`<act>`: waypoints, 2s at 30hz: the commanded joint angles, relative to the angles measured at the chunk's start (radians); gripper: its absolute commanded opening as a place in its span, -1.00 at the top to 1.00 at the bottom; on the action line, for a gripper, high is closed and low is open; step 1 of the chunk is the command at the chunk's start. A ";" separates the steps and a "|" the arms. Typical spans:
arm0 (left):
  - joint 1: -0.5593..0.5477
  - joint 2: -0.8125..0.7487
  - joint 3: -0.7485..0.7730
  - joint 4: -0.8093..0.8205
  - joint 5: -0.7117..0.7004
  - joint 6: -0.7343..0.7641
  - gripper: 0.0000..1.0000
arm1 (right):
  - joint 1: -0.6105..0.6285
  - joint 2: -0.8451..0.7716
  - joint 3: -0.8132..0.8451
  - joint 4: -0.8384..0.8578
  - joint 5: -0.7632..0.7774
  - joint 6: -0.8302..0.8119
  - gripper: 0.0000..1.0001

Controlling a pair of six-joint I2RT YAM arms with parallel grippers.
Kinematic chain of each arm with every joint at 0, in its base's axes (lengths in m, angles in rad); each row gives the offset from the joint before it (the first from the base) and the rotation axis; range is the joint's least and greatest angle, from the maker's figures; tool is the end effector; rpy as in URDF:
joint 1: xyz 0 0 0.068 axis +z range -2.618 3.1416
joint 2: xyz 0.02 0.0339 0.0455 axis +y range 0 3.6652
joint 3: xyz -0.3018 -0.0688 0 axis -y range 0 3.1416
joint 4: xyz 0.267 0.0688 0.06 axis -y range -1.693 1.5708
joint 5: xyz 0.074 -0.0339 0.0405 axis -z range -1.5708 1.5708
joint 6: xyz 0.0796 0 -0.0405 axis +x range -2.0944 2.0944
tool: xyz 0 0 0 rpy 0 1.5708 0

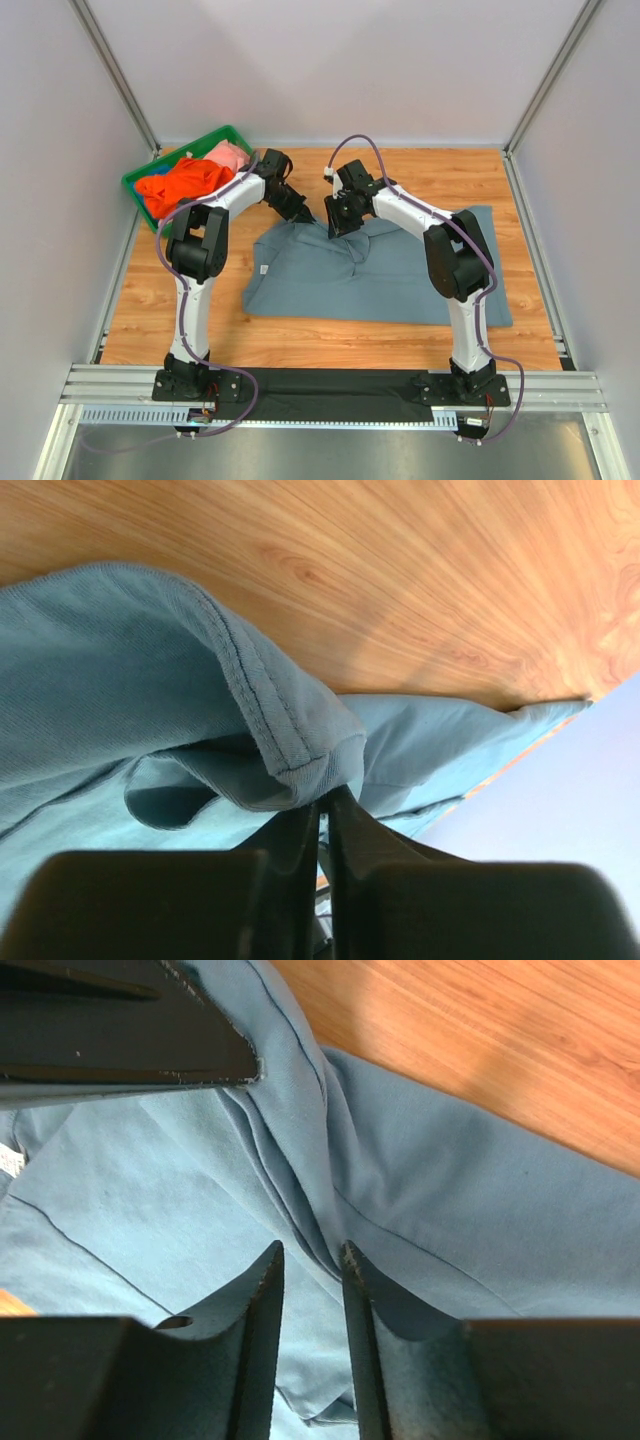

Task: Fold and stack the t-shirts
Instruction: Fold the tshirt

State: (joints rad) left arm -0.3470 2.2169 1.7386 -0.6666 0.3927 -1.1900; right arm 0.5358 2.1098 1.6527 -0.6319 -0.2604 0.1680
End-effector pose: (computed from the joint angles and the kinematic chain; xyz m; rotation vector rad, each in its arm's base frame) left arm 0.4855 -0.2080 0.1505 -1.1024 2.7720 -0.8742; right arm 0.4288 0.2785 0.1748 -0.5841 2.6611 0.5653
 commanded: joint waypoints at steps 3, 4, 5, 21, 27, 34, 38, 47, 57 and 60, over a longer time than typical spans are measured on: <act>-0.003 -0.040 0.041 -0.013 0.015 0.022 1.00 | -0.034 -0.042 0.055 -0.011 0.030 0.096 0.28; -0.003 -0.051 0.048 -0.013 0.017 0.033 1.00 | -0.068 -0.063 0.058 -0.018 0.047 0.173 0.26; -0.003 -0.071 0.055 -0.021 0.018 0.050 1.00 | -0.088 -0.076 0.062 -0.041 0.073 0.209 0.23; 0.029 -0.172 0.101 -0.038 -0.029 0.191 1.00 | -0.641 0.074 0.399 -0.543 0.481 0.669 0.20; 0.040 -0.099 0.180 -0.016 -0.003 0.181 1.00 | -0.718 0.193 0.577 -0.529 0.512 0.674 0.20; 0.055 -0.004 0.249 0.013 0.003 0.191 1.00 | -0.772 0.308 0.631 -0.483 0.478 0.723 0.22; 0.068 0.047 0.271 0.045 0.015 0.193 0.93 | -0.780 0.351 0.656 -0.442 0.493 0.719 0.22; 0.074 0.105 0.295 0.061 0.029 0.208 0.59 | -0.790 0.381 0.633 -0.379 0.471 0.729 0.22; 0.074 0.133 0.314 0.059 0.015 0.205 0.35 | -0.790 0.366 0.601 -0.365 0.483 0.717 0.22; 0.074 0.151 0.360 -0.017 -0.043 0.199 0.29 | -0.790 0.358 0.592 -0.365 0.483 0.717 0.23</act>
State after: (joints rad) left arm -0.2733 2.3505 2.0182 -0.6300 0.3969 -0.9993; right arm -0.2523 2.4893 2.2501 -1.0264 0.2039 0.8749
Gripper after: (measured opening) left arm 0.347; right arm 0.389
